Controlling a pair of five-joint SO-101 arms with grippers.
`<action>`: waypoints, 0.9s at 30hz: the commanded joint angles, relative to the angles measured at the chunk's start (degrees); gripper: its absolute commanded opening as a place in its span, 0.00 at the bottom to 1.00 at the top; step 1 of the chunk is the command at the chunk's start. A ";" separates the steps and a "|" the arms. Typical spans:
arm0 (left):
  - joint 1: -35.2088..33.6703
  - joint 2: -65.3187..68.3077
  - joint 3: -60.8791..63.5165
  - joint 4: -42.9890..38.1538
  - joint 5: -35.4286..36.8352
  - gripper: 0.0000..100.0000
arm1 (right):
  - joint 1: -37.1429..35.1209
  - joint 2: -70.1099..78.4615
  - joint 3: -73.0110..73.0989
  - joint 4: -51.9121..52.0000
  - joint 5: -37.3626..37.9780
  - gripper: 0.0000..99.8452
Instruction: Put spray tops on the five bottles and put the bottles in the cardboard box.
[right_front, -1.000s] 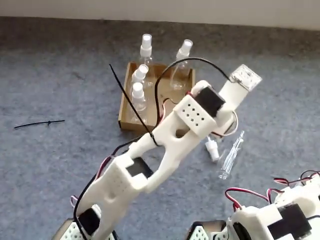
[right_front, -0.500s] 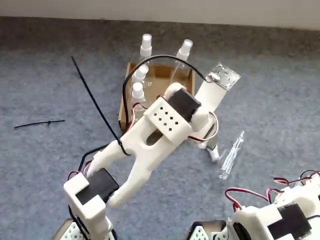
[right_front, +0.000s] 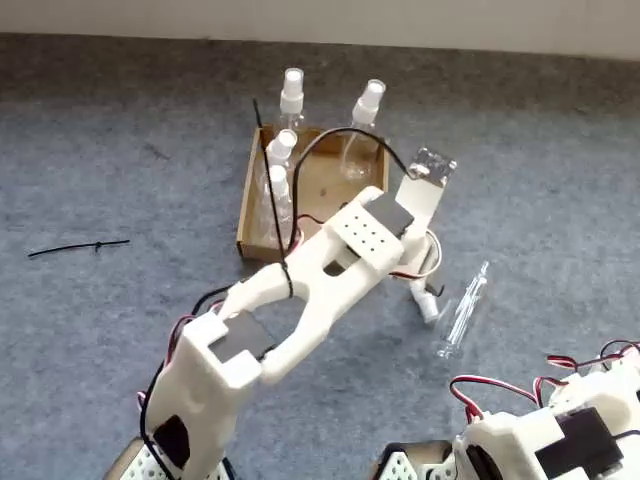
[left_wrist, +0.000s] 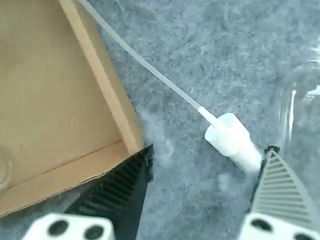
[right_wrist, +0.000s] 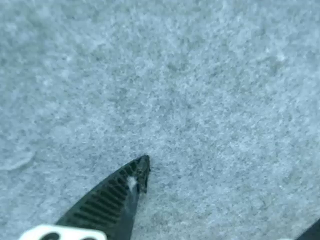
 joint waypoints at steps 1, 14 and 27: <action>2.42 3.12 -6.46 -0.70 2.73 0.31 | -1.36 -0.57 -0.84 0.48 0.62 0.47; 4.35 9.89 -9.27 -1.14 4.31 0.29 | -1.54 -0.57 -0.92 0.48 0.62 0.47; 4.97 11.82 -12.44 -0.70 0.18 0.13 | -1.54 -0.57 -0.92 0.48 0.62 0.47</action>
